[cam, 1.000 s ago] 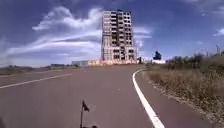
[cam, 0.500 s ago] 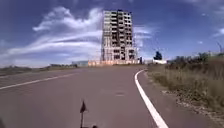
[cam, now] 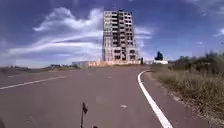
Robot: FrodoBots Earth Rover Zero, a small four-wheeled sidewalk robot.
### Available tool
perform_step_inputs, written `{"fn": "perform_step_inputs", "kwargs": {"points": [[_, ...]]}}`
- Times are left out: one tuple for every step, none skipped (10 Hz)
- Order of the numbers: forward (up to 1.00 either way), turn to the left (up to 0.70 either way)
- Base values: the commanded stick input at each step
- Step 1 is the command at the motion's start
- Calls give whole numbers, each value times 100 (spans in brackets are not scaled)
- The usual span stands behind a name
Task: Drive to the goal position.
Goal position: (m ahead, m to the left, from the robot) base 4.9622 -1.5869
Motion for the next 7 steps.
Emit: {"fn": "perform_step_inputs", "kwargs": {"points": [[96,0],[95,0],[94,0],[94,-3],[95,-22],[99,-39],[100,-39]]}}
